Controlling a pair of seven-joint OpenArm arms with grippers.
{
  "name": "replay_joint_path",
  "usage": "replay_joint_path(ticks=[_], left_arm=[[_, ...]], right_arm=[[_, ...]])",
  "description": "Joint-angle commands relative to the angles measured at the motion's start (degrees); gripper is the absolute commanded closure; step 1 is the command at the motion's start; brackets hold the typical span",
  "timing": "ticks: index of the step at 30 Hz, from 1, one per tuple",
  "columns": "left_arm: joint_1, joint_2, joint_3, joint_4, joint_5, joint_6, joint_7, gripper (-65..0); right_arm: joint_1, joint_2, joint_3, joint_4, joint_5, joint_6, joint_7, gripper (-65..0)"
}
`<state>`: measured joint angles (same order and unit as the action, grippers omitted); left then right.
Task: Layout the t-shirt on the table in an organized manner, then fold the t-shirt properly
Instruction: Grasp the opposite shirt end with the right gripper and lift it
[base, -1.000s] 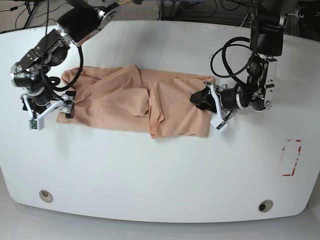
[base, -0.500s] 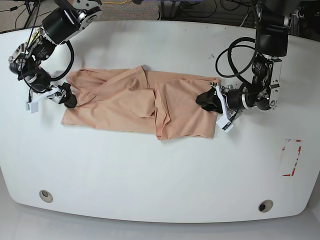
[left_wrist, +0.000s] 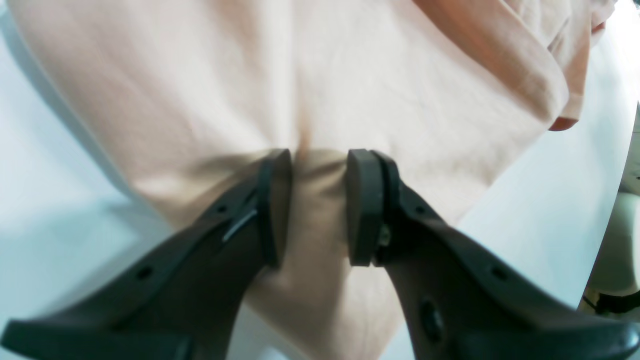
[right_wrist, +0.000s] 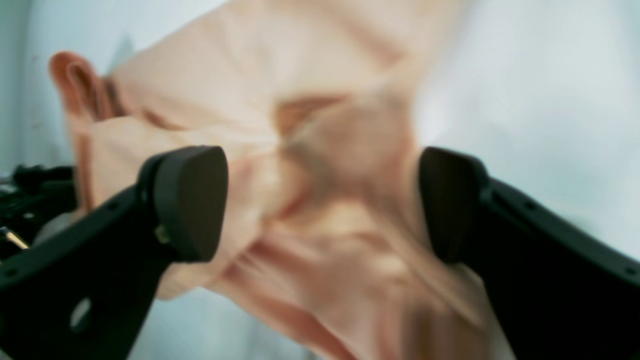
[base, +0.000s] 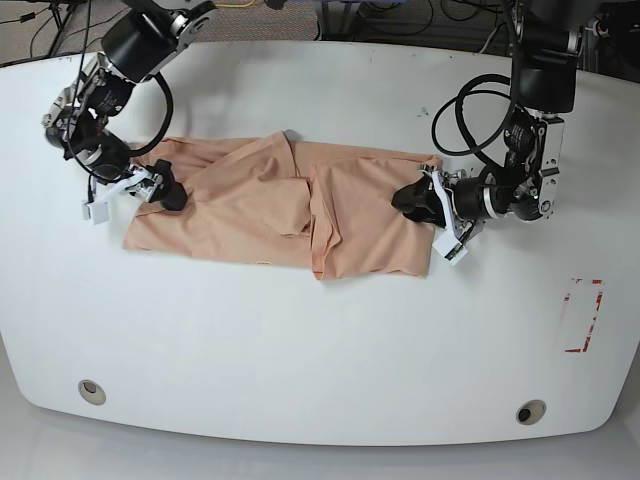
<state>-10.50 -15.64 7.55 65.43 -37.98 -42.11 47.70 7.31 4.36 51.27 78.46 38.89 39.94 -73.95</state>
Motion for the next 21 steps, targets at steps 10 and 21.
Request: replay_joint_path(ticks=[10, 21], left_arm=[[0.4, -0.9, 0.1, -0.3, 6.5, 2.1, 5.4, -17.6], [0.6, -0.9, 0.2, -0.3, 6.5, 2.1, 5.4, -17.6]], right_arm=[[-0.1, -1.5, -8.4, 0.9, 0.6, 0.1, 5.1, -51.7], [0.2, -1.1, -9.9, 0.9, 0.5, 0.1, 9.3, -3.6]])
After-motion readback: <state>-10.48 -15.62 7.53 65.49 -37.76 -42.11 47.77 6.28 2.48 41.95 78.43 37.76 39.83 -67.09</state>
